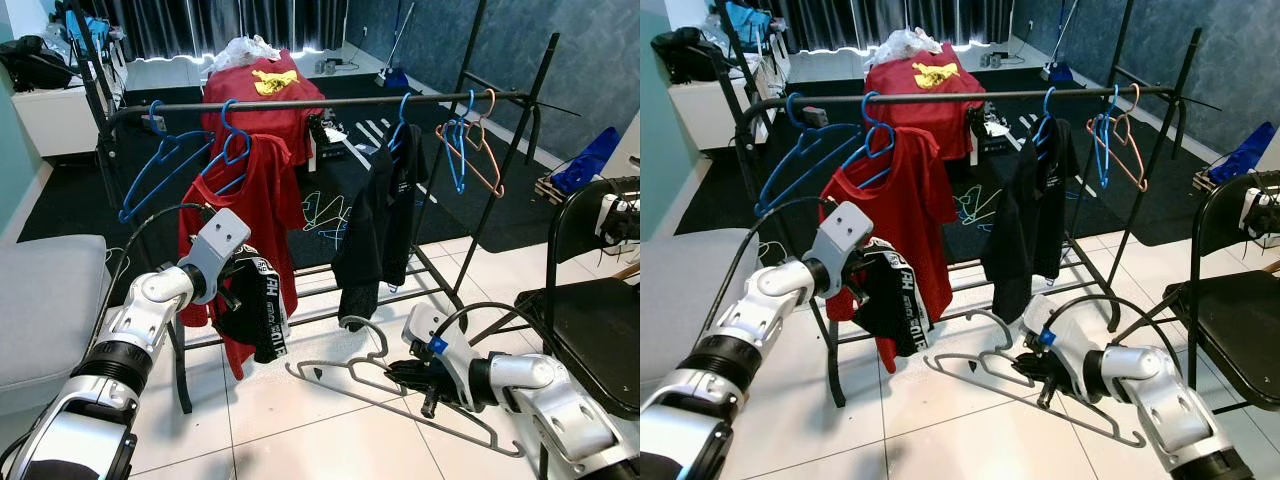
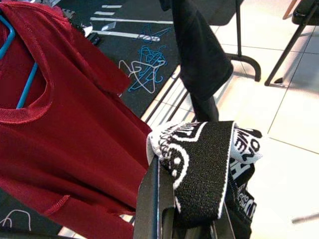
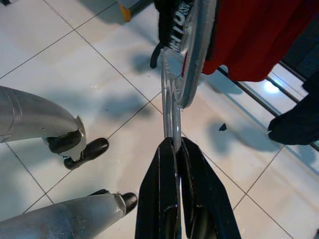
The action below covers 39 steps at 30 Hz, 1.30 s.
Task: Hang hanger
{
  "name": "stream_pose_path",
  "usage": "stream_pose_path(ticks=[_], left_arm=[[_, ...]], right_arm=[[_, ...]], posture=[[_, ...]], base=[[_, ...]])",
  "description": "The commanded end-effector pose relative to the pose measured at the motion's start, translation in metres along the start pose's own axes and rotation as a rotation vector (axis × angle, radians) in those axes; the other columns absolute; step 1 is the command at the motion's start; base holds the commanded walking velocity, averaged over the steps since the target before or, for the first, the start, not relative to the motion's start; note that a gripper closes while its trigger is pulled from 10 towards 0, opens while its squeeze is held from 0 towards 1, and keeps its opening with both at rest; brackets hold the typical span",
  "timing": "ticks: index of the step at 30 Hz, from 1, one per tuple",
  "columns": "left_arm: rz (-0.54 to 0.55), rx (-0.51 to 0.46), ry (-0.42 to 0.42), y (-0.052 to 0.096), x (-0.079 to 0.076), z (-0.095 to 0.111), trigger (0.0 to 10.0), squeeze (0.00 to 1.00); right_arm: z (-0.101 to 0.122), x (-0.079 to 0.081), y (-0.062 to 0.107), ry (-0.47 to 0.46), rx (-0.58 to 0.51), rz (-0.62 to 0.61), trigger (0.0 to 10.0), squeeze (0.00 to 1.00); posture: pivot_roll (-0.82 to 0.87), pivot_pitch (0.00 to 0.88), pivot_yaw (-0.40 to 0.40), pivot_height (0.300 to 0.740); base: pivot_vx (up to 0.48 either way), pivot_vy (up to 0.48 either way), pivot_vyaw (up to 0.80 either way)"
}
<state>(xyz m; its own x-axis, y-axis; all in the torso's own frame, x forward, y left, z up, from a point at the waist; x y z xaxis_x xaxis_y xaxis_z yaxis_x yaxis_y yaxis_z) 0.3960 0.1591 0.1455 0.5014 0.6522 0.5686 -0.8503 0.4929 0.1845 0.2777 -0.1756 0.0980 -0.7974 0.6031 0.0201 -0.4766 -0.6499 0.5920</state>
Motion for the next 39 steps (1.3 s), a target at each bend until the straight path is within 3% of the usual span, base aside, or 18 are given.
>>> stream_pose_path(ticks=[1,26,39], left_arm=[[-0.006,0.000,-0.010,-0.001,0.002,0.002,10.0,0.00],[-0.043,-0.007,-0.021,-0.003,-0.007,0.001,10.0,0.00],[-0.057,-0.048,-0.016,-0.007,-0.011,0.012,10.0,0.00]], right_arm=[[0.004,-0.004,0.006,0.003,-0.014,-0.033,10.0,0.00],[0.008,-0.017,0.013,0.021,-0.016,-0.099,10.0,0.00],[0.007,-0.022,0.011,0.013,-0.017,-0.100,10.0,0.00]], posture=[[-0.11,0.000,0.012,0.740],[-0.11,0.000,0.014,0.740],[-0.11,0.000,0.014,0.740]], base=[[0.000,0.000,0.00],[0.000,0.000,0.00],[0.000,0.000,0.00]])
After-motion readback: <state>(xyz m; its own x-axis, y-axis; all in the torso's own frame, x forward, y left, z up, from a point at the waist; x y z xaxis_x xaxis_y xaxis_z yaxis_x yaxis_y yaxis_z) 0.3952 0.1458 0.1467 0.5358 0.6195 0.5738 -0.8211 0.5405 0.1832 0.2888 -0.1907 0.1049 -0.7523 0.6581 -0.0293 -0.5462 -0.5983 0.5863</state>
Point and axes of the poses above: a point about 5 cm out from each wrist's last joint towards the gripper, its own y axis pointing back from the gripper into the wrist, its own z axis along the axis of the wrist's last joint, x = y × z, the point moved 3 cm from there along -y, pointing out of the wrist towards the gripper, and after that the axes turned 10 degrees about -y, right-handed, at the moved point
